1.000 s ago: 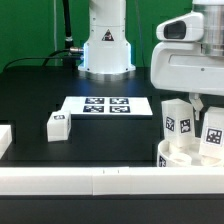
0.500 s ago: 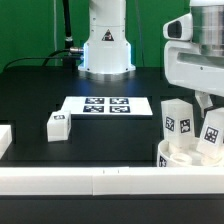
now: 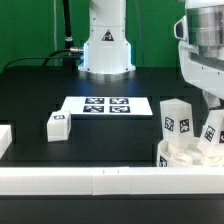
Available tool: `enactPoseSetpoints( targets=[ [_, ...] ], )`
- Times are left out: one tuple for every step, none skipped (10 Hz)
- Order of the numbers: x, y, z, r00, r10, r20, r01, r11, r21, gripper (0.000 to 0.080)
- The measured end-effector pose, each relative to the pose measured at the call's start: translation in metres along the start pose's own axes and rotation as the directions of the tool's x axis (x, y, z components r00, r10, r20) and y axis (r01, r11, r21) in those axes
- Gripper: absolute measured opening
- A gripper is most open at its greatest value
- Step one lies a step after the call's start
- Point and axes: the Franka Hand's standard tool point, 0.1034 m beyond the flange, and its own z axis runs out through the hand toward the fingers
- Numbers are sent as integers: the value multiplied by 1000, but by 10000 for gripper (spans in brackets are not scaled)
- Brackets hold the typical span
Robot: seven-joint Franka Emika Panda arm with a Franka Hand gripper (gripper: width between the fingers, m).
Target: Assemble stool
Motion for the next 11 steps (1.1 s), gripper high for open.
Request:
enactPoseSetpoints(
  targets=[
    [0,-1,0,995,99,10,-99,995,9,337],
    [0,-2,0,978,207,28,-208,978,31,337],
    [1,-2,0,954,295,47,-298,954,47,337],
    [1,-3,0,919,387,68,-391,918,57,337],
    [1,-4,0,896,436,81,-441,895,66,337],
    [2,-4,0,861,500,95,-507,860,64,337],
    [3,-4,0,835,540,109,-548,834,65,337],
    [4,-5,-1,800,587,121,-596,801,61,337],
    [5,-6,-1,783,608,129,-618,784,58,337],
    [6,-6,-2,785,605,131,-616,786,58,337],
    [7,-7,-8,788,599,140,-611,789,64,337]
  ],
)
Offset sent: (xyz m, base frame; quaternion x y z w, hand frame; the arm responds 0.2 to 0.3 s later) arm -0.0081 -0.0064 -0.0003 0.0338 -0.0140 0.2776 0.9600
